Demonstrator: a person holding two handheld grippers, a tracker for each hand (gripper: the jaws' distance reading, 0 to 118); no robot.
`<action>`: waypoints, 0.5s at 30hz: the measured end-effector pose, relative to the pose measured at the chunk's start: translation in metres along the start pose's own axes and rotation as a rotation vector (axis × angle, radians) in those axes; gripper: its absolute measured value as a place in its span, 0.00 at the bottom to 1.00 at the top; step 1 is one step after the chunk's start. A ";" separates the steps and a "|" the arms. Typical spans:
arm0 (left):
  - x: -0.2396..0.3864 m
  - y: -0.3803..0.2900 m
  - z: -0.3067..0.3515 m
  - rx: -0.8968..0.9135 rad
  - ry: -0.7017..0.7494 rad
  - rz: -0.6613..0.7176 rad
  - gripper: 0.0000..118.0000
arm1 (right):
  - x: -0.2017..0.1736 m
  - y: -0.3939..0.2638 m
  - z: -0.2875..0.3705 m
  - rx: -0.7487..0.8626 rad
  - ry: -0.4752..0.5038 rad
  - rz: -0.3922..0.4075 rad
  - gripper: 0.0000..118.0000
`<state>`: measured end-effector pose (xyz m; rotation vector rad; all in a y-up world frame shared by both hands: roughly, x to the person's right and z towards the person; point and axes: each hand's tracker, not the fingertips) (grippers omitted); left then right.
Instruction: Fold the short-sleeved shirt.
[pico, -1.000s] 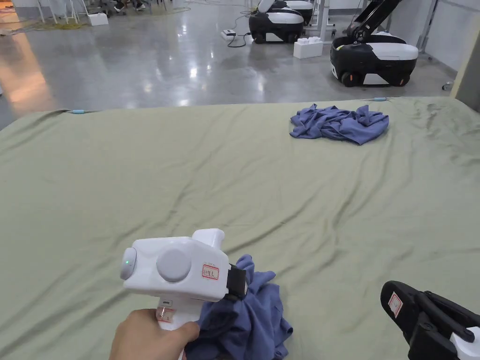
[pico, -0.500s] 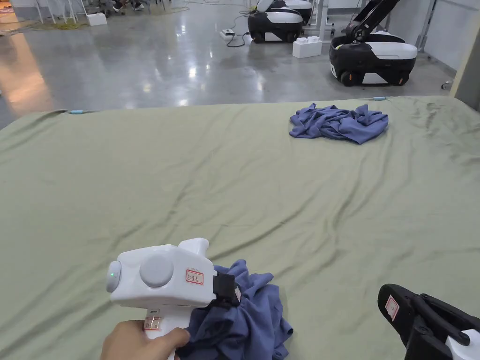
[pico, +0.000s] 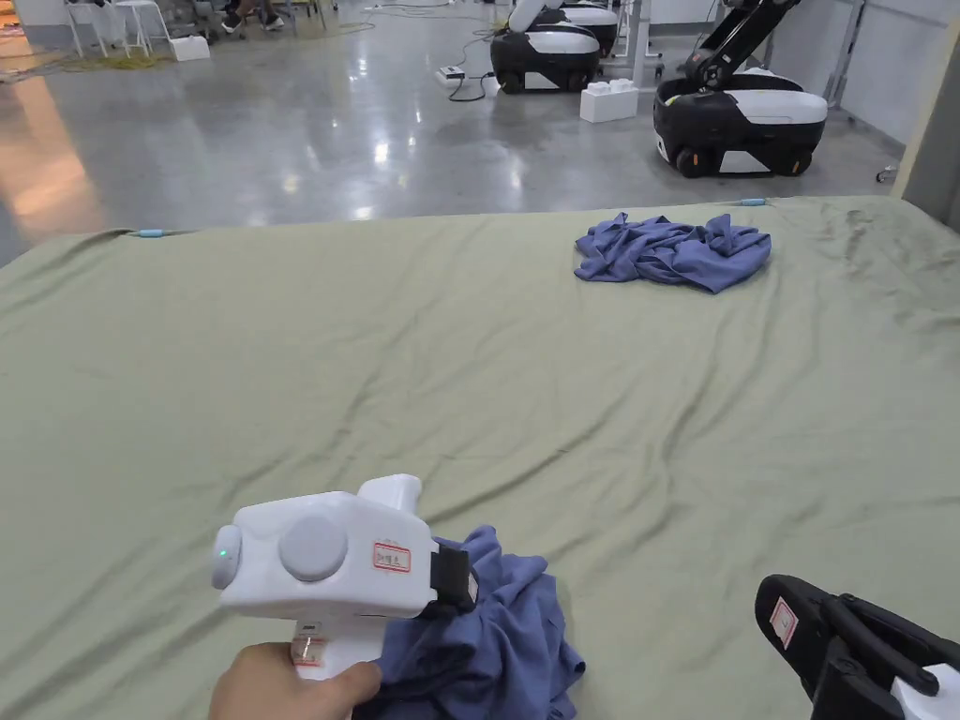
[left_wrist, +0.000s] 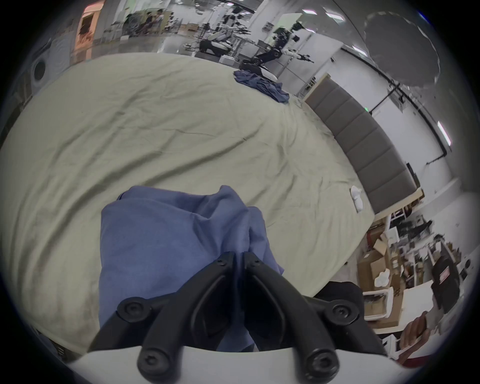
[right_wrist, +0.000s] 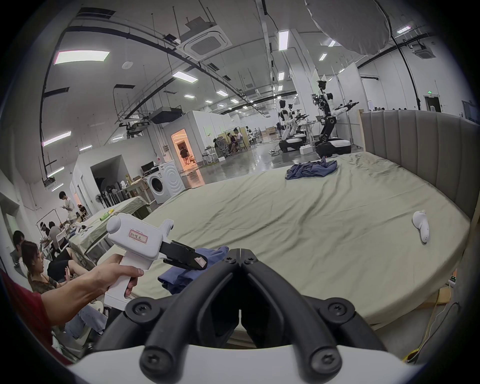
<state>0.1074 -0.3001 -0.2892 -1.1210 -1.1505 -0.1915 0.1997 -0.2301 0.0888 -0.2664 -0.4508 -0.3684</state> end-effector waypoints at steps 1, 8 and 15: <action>0.006 0.000 0.000 0.020 0.003 -0.009 0.06 | 0.000 0.000 0.000 0.002 -0.001 0.001 0.01; 0.048 0.010 0.007 0.067 -0.092 -0.051 0.06 | 0.002 0.001 0.001 0.003 -0.008 0.001 0.01; 0.040 -0.030 -0.075 -0.111 -0.038 -0.034 0.06 | 0.002 0.001 0.002 0.003 -0.004 -0.002 0.01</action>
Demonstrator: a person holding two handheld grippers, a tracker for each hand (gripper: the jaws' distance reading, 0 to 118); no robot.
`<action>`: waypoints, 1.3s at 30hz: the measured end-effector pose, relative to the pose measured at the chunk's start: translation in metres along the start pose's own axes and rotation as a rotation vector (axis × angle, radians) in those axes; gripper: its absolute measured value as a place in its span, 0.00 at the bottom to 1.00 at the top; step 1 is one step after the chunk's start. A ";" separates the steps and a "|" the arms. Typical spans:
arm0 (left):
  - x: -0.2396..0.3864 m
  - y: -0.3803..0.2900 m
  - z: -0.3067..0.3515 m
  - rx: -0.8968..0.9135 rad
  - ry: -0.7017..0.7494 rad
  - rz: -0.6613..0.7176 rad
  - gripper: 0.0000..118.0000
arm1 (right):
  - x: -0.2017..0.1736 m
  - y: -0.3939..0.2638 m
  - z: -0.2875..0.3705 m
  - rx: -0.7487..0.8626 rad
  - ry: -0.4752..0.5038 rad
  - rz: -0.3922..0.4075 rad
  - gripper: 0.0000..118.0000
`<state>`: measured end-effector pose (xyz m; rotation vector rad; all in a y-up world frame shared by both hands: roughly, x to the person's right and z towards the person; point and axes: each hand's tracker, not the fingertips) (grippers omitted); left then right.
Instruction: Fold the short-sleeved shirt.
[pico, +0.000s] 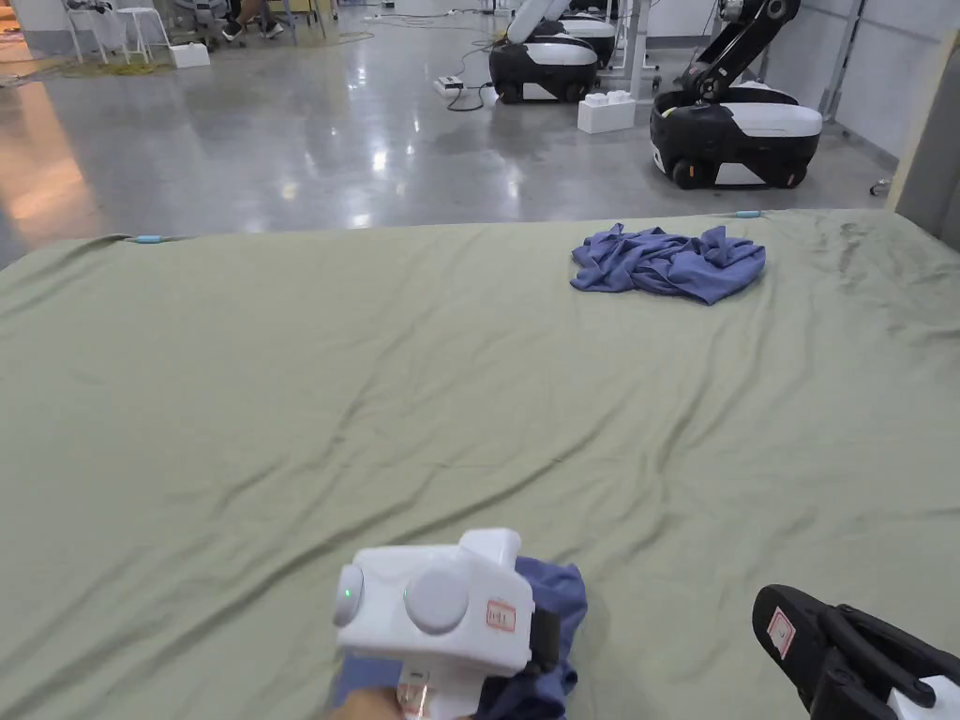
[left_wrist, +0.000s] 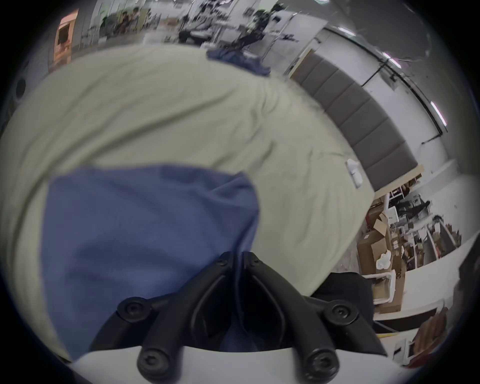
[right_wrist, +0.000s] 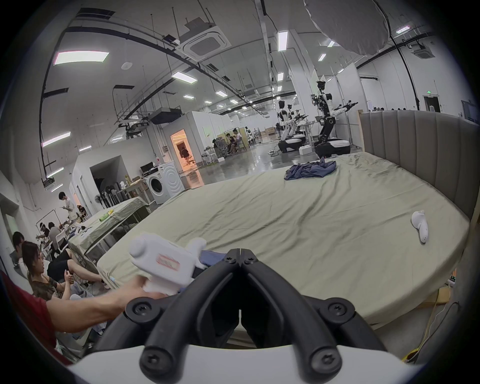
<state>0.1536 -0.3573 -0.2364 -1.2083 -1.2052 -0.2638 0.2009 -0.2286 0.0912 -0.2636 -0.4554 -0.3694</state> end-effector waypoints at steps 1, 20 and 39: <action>-0.007 -0.006 -0.008 0.004 -0.018 0.039 0.06 | 0.000 0.000 0.000 -0.002 0.000 0.002 0.01; -0.064 -0.058 0.175 0.591 -0.009 0.104 0.26 | -0.058 -0.105 -0.226 -0.258 0.041 0.228 0.01; -0.180 -0.019 0.039 -0.022 -0.501 0.578 0.78 | -0.026 -0.148 -0.230 -0.223 0.098 0.205 0.01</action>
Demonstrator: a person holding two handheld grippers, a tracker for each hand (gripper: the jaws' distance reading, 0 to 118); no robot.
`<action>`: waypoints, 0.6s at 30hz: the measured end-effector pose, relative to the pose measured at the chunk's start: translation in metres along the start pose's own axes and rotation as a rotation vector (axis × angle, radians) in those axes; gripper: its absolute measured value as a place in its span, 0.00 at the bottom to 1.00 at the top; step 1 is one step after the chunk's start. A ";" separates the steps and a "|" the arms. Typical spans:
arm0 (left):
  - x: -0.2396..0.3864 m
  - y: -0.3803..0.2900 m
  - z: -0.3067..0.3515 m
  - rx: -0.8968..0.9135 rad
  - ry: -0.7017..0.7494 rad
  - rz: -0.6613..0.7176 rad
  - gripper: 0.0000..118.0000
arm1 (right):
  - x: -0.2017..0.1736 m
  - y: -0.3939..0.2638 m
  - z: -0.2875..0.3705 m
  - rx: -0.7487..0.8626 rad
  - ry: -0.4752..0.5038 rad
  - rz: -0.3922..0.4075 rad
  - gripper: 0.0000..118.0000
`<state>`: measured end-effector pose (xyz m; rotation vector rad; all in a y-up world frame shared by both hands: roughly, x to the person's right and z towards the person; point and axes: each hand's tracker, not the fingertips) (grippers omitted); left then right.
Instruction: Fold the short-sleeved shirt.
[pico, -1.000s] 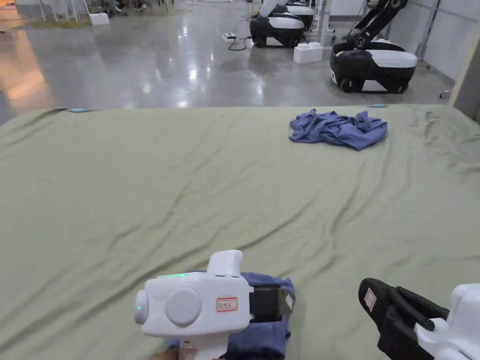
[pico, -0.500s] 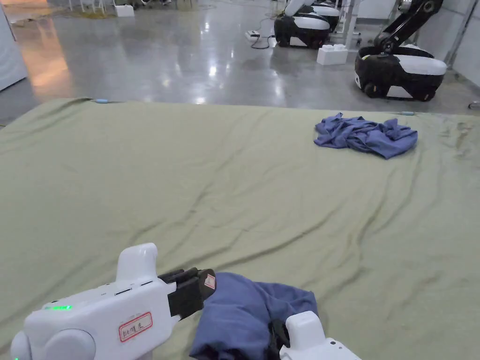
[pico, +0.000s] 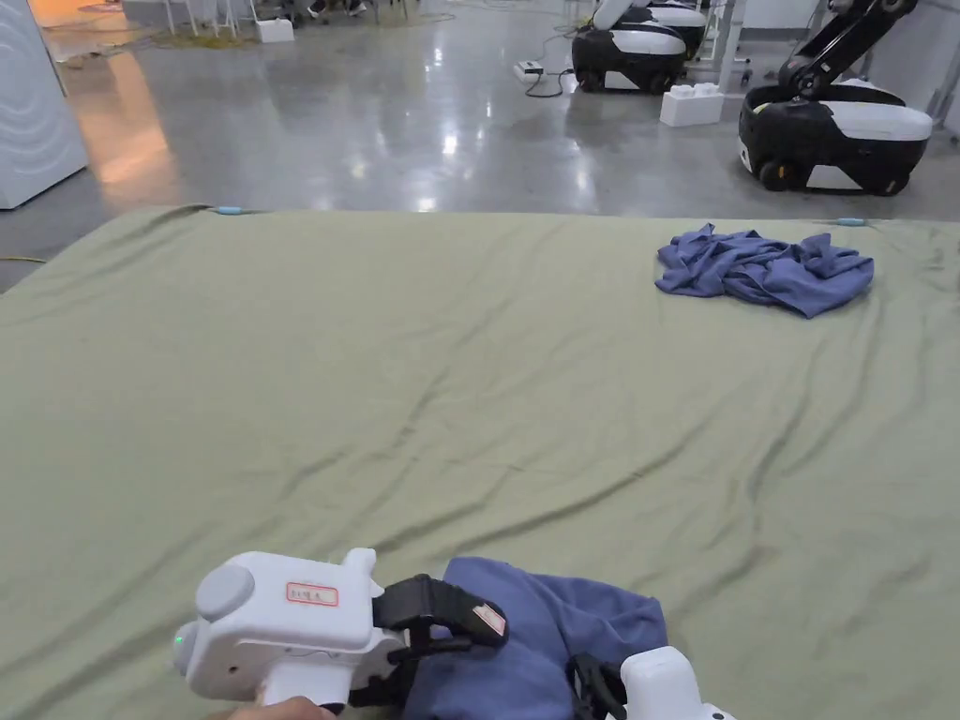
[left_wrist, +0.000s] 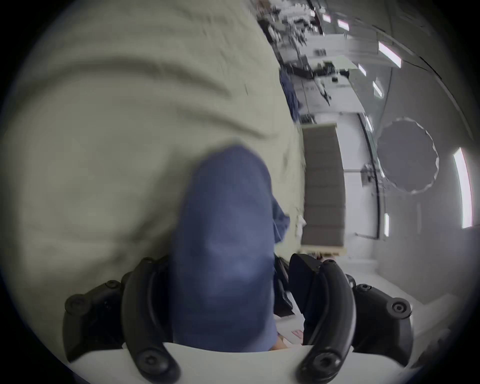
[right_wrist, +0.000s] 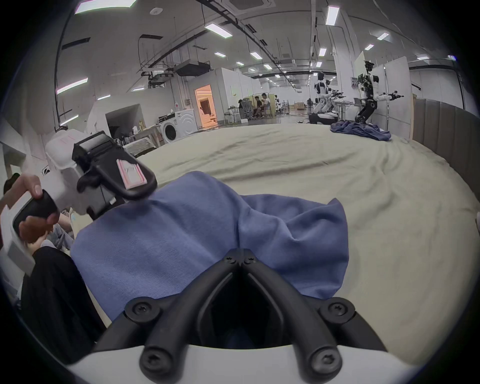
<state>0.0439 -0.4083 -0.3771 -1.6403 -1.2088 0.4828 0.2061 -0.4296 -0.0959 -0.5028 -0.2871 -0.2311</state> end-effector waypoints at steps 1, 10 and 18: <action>0.006 -0.004 -0.013 -0.040 -0.016 -0.036 0.75 | 0.001 0.000 0.000 0.002 0.007 -0.006 0.01; -0.036 0.038 0.052 -0.080 0.005 -0.056 0.22 | 0.003 0.037 0.022 0.005 0.156 -0.054 0.01; -0.144 0.130 0.385 0.175 0.399 0.051 0.22 | -0.020 0.056 0.048 -0.039 0.191 -0.075 0.01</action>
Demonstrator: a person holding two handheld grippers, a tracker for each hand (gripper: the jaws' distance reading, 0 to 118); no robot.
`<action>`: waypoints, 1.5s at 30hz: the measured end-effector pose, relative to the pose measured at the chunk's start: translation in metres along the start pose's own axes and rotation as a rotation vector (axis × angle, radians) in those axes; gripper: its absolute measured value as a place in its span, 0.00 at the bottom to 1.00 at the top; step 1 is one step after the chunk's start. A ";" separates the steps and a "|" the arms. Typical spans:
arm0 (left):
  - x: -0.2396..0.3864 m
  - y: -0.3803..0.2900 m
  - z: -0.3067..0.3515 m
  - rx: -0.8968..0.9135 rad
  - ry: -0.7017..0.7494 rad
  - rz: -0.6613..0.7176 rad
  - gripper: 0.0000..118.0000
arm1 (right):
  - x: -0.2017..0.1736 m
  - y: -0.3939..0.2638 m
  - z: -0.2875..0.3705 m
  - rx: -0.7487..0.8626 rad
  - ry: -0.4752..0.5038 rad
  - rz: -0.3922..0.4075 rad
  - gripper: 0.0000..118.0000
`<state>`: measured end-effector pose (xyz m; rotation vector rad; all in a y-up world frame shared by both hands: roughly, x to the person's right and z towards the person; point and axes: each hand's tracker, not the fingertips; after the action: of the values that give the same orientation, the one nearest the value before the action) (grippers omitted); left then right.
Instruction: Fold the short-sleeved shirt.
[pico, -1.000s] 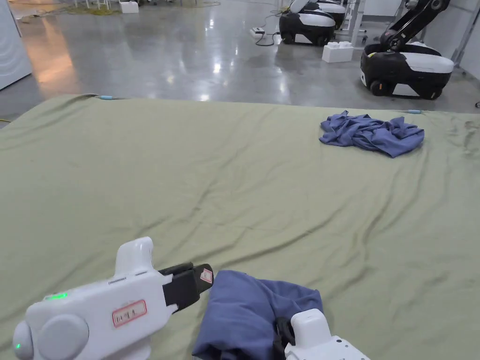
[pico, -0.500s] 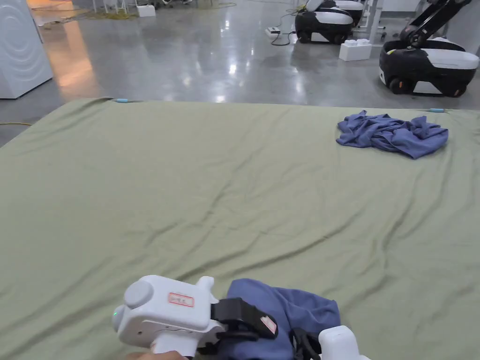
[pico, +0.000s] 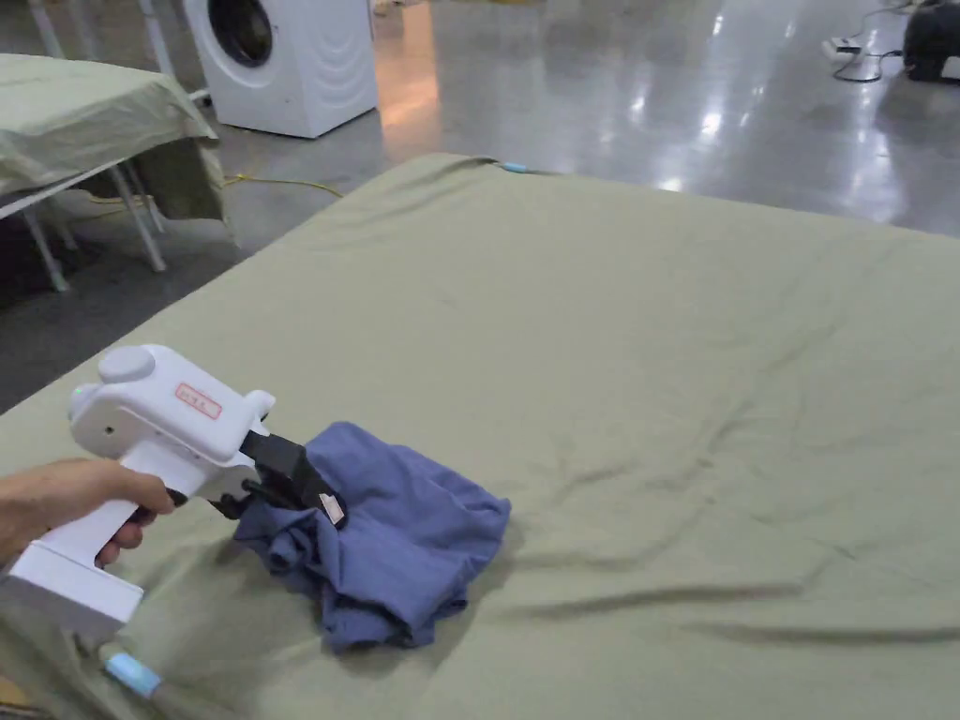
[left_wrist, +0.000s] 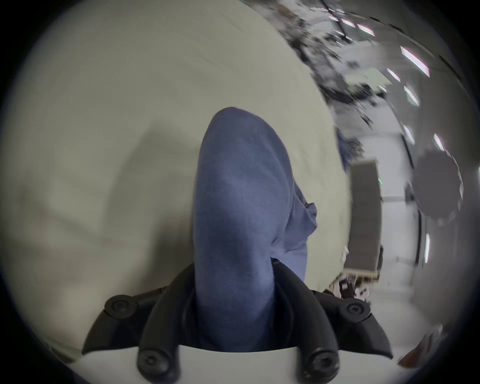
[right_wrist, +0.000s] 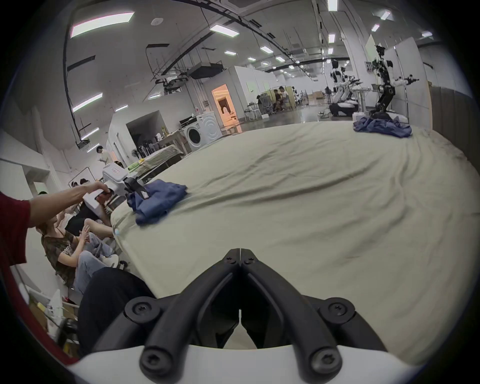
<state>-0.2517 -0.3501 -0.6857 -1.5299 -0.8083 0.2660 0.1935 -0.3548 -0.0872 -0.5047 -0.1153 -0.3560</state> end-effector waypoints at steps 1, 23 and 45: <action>-0.029 0.012 0.019 -0.020 0.014 0.089 0.22 | -0.005 -0.001 -0.005 -0.016 0.006 -0.019 0.01; 0.212 -0.205 0.111 1.110 0.516 -0.668 0.00 | -0.045 0.077 0.062 0.288 -0.156 -0.031 0.01; 0.301 -0.354 -0.048 1.153 0.351 -0.746 0.00 | -0.034 0.064 0.144 0.422 -0.598 0.142 0.01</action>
<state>-0.1209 -0.2248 -0.2552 -0.1380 -0.6816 -0.1050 0.1816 -0.2214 0.0025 -0.1848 -0.7150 -0.0266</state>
